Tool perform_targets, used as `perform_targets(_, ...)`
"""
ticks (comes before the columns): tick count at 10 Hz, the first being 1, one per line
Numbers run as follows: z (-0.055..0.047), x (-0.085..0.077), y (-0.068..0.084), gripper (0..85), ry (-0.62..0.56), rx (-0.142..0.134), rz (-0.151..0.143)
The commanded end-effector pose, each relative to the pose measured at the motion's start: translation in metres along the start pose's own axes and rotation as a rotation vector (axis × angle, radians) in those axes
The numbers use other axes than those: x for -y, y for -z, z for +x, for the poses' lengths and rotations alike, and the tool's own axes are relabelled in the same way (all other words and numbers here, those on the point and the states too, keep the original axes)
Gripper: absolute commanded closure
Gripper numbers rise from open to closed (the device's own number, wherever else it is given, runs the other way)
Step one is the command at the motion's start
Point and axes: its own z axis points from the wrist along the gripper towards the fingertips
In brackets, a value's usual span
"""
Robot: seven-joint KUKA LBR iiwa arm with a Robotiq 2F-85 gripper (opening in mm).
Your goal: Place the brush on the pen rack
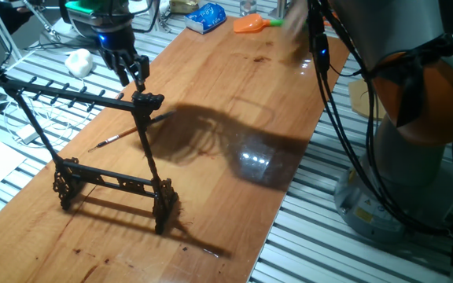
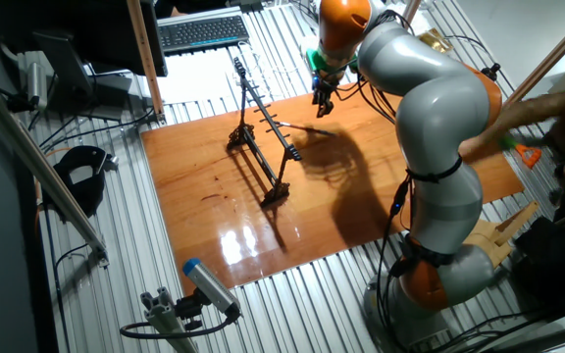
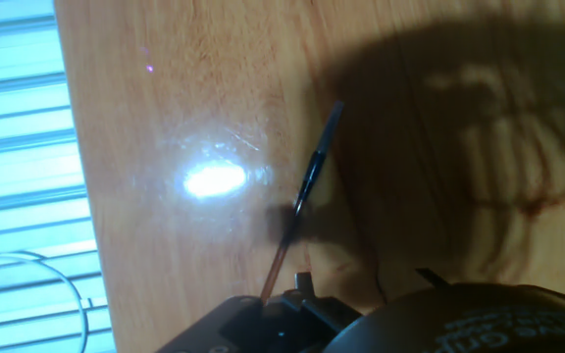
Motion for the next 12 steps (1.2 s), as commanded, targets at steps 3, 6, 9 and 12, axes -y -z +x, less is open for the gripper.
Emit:
perform_targets(3, 0.008, 0.003, 0.000, 34.0, -0.016, 0.006, -0.002)
perform_targets(6, 0.014, 0.004, 0.001, 34.0, -0.027, 0.007, 0.004)
perform_targets(9, 0.018, 0.006, 0.000, 34.0, -0.029, 0.016, 0.003)
perform_targets(12, 0.008, 0.010, -0.009, 34.0, 0.039, 0.010, -0.010)
